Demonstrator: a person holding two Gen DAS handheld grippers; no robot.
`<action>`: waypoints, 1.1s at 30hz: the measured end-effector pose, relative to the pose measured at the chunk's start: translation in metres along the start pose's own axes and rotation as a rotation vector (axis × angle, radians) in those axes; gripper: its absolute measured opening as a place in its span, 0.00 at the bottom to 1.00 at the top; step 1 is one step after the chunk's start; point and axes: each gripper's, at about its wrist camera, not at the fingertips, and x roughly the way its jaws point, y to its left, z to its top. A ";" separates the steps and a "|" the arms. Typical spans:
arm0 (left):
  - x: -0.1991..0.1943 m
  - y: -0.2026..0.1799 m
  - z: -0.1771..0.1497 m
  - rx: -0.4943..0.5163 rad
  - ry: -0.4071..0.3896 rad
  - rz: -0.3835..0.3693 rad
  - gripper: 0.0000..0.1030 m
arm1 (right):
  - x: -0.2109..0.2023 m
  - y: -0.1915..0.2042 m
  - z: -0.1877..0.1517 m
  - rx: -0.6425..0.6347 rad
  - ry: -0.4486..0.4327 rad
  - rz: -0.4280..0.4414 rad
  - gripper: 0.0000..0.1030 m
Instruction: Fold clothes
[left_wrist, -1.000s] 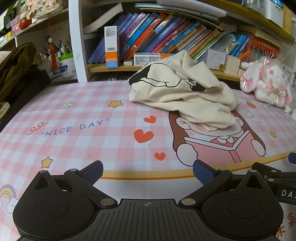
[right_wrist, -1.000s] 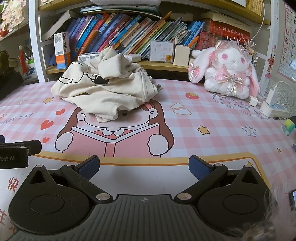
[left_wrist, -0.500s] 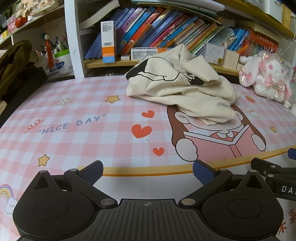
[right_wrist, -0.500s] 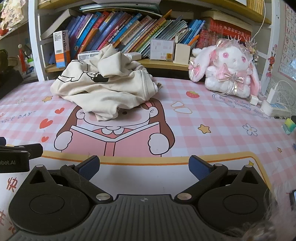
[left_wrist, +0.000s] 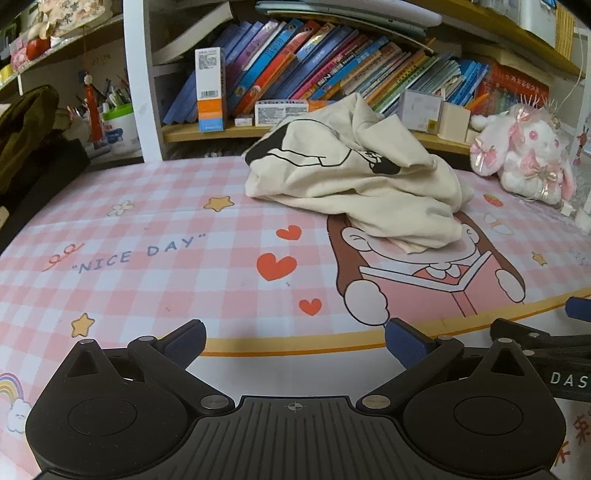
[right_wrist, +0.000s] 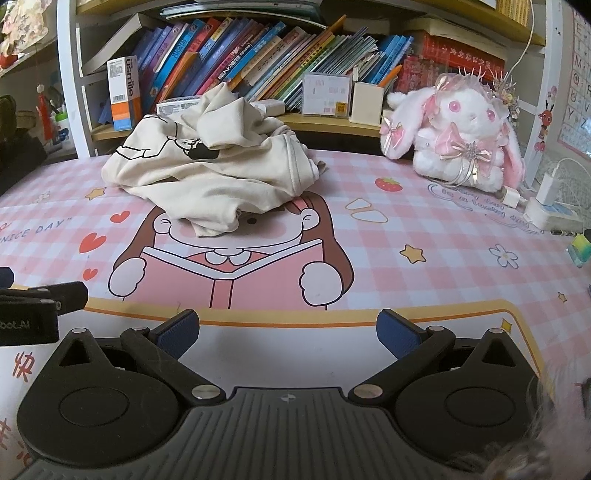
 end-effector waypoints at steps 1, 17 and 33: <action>0.001 0.000 0.000 0.002 0.006 -0.002 1.00 | 0.000 0.000 0.000 -0.001 0.000 0.001 1.00; -0.001 0.002 0.004 -0.031 -0.013 -0.002 1.00 | 0.000 0.000 0.001 -0.003 -0.002 0.004 1.00; 0.001 -0.001 0.004 -0.046 0.028 -0.018 1.00 | 0.000 -0.001 0.001 -0.008 0.005 0.033 1.00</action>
